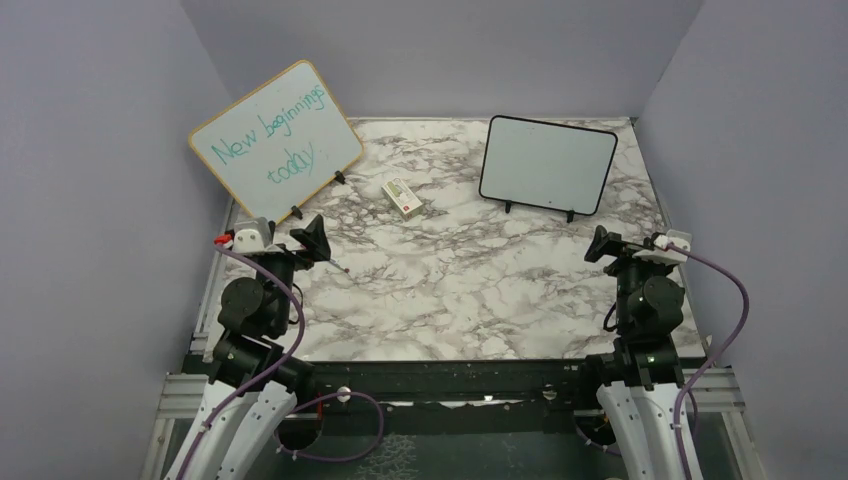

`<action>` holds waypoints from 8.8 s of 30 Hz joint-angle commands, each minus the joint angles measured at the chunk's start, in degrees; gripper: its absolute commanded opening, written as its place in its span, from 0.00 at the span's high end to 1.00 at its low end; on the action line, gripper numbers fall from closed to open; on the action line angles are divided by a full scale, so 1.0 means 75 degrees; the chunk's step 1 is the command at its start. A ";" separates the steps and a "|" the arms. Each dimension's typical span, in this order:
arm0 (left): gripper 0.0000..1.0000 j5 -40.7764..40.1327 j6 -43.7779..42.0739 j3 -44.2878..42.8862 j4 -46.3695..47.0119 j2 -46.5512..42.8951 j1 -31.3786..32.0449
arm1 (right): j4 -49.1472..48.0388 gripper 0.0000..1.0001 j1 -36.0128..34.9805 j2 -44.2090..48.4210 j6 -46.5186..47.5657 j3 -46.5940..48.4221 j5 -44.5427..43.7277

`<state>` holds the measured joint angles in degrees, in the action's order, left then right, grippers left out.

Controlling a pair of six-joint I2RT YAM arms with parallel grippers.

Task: Write a sentence on the whiteboard
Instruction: Move the whiteboard to the center of the board, then open the whiteboard marker at the center of the board.

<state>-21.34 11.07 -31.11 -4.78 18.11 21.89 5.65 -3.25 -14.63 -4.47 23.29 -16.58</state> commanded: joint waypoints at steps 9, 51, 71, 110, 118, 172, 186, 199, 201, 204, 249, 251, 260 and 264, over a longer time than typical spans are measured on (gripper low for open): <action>0.01 0.0871 -0.0079 0.0042 0.0371 0.0046 0.0058 | 0.0718 0.00 0.0046 -0.0779 -0.0711 0.1005 -0.0063; 0.01 0.0215 0.0424 0.0298 -0.0191 0.1112 0.0716 | -0.1185 0.00 -0.2680 -0.9167 -0.2462 0.3247 -0.0424; 0.01 0.0209 0.0311 0.0396 -0.0066 0.1075 0.1074 | -0.2150 0.41 -0.2992 -1.1953 -0.2540 0.4830 -0.1858; 0.01 -0.0063 0.0189 0.0305 -0.0186 0.1043 0.1089 | -0.1675 0.99 -0.4913 -1.1636 -0.3043 0.3862 -0.2322; 0.01 -0.0398 0.0228 0.0207 -0.0387 0.1046 0.1089 | -0.1267 0.99 -0.6270 -1.1178 -0.3800 0.3273 -0.2541; 0.01 -0.0777 0.2119 -0.2151 -0.3170 0.5709 0.0073 | 0.0526 0.00 -0.8708 -0.6418 -0.4078 0.1327 -0.4021; 0.05 0.0923 0.2959 -0.3137 -0.3670 0.8342 -0.1501 | 0.1502 0.00 -0.8708 -0.3961 -0.3683 0.1067 -0.5318; 0.33 0.0955 0.3875 -0.3581 -0.3714 0.9742 -0.1872 | 0.1644 0.00 -0.8708 -0.3589 -0.3273 0.1061 -0.5763; 0.35 0.0911 0.3902 -0.3585 -0.3719 0.9853 -0.1906 | 0.1576 0.00 -0.8708 -0.3577 -0.3189 0.1038 -0.5829; 0.38 0.0702 0.3903 -0.3597 -0.3711 0.9977 -0.1944 | 0.1402 0.00 -0.8708 -0.3560 -0.2974 0.1000 -0.5885; 1.00 0.3468 0.3878 -0.3449 -0.4139 0.6485 -0.2198 | -0.1058 0.04 -0.8708 -0.4313 -0.1685 0.1561 -0.3106; 1.00 0.3827 0.3950 -0.3597 -0.4133 0.6164 -0.2164 | -0.1019 0.04 -0.8708 -0.4446 -0.1767 0.1757 -0.2803; 1.00 0.4830 0.4503 -0.3926 -0.3773 0.5330 -0.1902 | -0.1483 0.04 -0.8714 -0.5034 -0.2346 0.2315 -0.1982; 1.00 0.5075 0.4940 -0.3925 -0.3466 0.5313 -0.1633 | -0.2064 0.04 -0.8708 -0.5355 -0.2416 0.2467 -0.1759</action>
<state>12.10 44.10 -58.83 -33.85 58.50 7.73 -3.81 -68.25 -52.97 -20.99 39.35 -33.34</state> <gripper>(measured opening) 0.022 0.961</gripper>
